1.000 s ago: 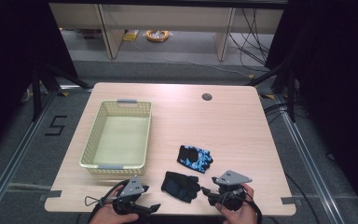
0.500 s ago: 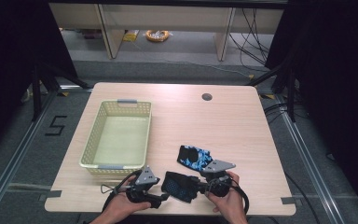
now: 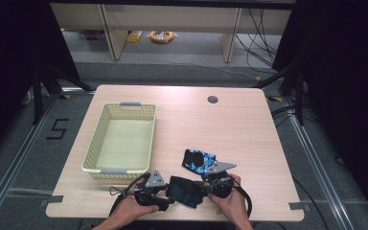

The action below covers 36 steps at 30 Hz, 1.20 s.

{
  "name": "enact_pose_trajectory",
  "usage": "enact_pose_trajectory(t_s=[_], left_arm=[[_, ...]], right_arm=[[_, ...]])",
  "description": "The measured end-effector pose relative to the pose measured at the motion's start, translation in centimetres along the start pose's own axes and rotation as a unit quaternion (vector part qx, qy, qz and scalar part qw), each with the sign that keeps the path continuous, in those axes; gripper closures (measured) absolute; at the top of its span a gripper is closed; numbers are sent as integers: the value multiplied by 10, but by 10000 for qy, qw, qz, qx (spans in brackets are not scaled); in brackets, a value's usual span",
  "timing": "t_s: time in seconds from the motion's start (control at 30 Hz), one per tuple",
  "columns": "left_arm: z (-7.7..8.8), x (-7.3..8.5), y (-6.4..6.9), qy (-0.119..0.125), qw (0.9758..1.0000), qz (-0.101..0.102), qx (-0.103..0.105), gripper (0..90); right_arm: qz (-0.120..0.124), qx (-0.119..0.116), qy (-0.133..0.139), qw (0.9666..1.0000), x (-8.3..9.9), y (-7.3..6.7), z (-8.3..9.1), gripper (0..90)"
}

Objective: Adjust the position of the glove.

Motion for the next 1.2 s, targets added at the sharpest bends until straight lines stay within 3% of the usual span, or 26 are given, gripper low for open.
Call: enact_pose_trajectory(t_s=[0.03, 0.13, 0.17, 0.2, 0.3, 0.37, 0.43, 0.47, 0.5, 0.6, 0.63, 0.77, 0.8, 0.87, 0.93, 1.0, 1.03, 1.07, 1.2], left_arm=[[1, 0, -1, -49, 9999, -141, -10, 441], [0, 1, 0, -41, 9999, -151, -44, 529], [1, 1, 0, -39, 9996, -268, -68, 571], [1, 2, 0, -53, 9996, -241, -105, 646], [3, 1, 0, -22, 9990, -427, -135, 715], [4, 0, 2, 51, 9996, -262, -101, 799], [5, 1, 4, 33, 9995, -315, -96, 836], [6, 1, 5, 18, 9993, -382, -49, 842], [4, 0, 8, 134, 9998, -161, -11, 848], [6, 2, 10, 43, 9995, -317, 36, 856], [6, 1, 14, 119, 9997, -215, 37, 858], [13, 0, 21, 153, 9992, -329, 161, 858], [13, 0, 24, 219, 9994, -167, 218, 858], [13, 2, 26, 179, 9994, -126, 278, 858], [10, 5, 22, 123, 9993, -273, 214, 856], [8, 6, 21, 104, 9997, -156, 187, 851], [9, 6, 19, 97, 9994, -262, 200, 850], [9, 7, 20, 91, 9997, -132, 184, 849], [8, 7, 20, 109, 9997, -96, 198, 833]], right_arm=[[40, -26, -95, 9999, 2, 2, -1, 641], [-98, -142, -123, 9998, 3, 2, -3, 693], [-132, -163, -93, 9997, 3, 3, -3, 722], [-23, -205, -65, 9998, 3, 4, -3, 775], [-25, -175, -35, 9998, 3, 2, -4, 828], [75, -180, -11, 9998, 1, 3, -3, 847], [101, -196, 85, 9997, -1, 3, -3, 855], [100, -233, 112, 9996, -2, 2, -3, 857], [35, -269, 4, 9996, -2, 0, 0, 859], [45, -324, 139, 9994, -6, 0, 0, 862], [88, -341, 74, 9994, -7, 0, 3, 863], [152, -381, 125, 9991, -13, -2, 7, 863], [128, -397, 160, 9990, -13, -4, 8, 864], [126, -400, 133, 9990, -14, -5, 8, 863], [115, -403, 98, 9991, -12, -5, 6, 862], [42, -367, 82, 9993, -9, -5, -1, 858], [86, -337, -16, 9994, -8, -3, -1, 854], [26, -333, 30, 9994, -8, -3, -4, 845], [74, -226, -92, 9997, -6, 0, -7, 808]])
Point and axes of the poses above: each handheld gripper's, and its own axes: z roughly backward along the jaws, x roughly out of its underside, y roughly to its right, the point moved 8 cm from there along -z, roughly forward along the jaws, and after that the axes turned 4 degrees about -z, right-handed, at the moved point
